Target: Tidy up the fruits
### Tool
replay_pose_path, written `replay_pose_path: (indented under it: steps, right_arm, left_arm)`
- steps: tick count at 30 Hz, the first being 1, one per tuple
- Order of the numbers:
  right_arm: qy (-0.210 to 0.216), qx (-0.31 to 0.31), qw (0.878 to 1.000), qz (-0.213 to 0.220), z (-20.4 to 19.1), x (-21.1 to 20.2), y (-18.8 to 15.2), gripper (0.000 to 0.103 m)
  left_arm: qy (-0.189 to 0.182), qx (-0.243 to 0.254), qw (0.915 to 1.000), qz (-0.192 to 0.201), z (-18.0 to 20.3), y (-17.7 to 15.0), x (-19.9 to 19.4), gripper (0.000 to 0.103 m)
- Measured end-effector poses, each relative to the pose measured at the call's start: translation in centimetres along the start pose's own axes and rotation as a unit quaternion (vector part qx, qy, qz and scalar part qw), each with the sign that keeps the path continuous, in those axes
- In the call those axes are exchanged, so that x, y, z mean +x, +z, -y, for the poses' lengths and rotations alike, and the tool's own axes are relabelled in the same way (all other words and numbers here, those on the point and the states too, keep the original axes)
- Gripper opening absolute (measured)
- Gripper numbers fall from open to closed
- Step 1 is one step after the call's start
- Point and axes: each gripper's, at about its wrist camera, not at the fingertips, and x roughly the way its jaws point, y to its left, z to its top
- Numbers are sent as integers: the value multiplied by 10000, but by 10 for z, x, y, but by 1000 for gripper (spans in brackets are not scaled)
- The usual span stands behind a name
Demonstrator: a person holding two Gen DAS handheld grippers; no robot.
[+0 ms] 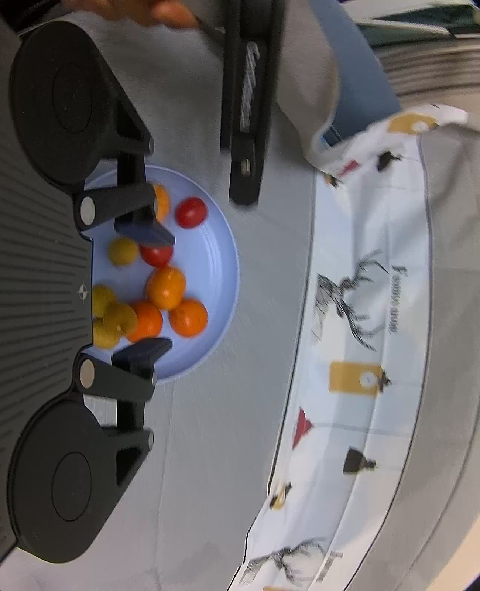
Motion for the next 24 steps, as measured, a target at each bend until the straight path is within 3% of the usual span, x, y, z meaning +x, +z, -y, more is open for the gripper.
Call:
replay_pose_path:
  steps: [4,6,8,9,11,13,14,15,19,24]
  right_arm:
    - [-307,493,9978,310,24,-19,-4,94]
    - [-492,734,9949,478,36,-30,-8,102]
    - [-679,969,9911,606,47,-42,-14,102]
    - [-769,1116,9889,607,51,-48,-18,102]
    - [-906,1333,9859,446,58,-53,-24,102]
    - [-1022,1475,9837,131,61,-53,-31,102]
    - [-1057,1491,9832,-22,61,-52,-34,102]
    - [-1073,1477,9831,-148,60,-50,-37,102]
    - [-1007,1117,9870,-566,51,-36,-43,102]
    - [-942,1132,9853,-863,47,-22,-44,102]
  left_arm:
    - [245,410,9978,467,7,-7,-33,68]
    - [421,567,9955,637,14,-14,-49,73]
    - [498,574,9947,697,19,-21,-62,77]
    - [523,537,9947,700,21,-24,-67,84]
    - [597,427,9950,681,25,-31,-75,90]
    - [560,356,9967,472,28,-37,-76,92]
    - [576,336,9972,337,29,-40,-73,100]
    - [674,318,9971,138,29,-44,-67,103]
    - [931,346,9939,-476,34,-52,-42,103]
    - [982,276,9919,-760,32,-55,-23,103]
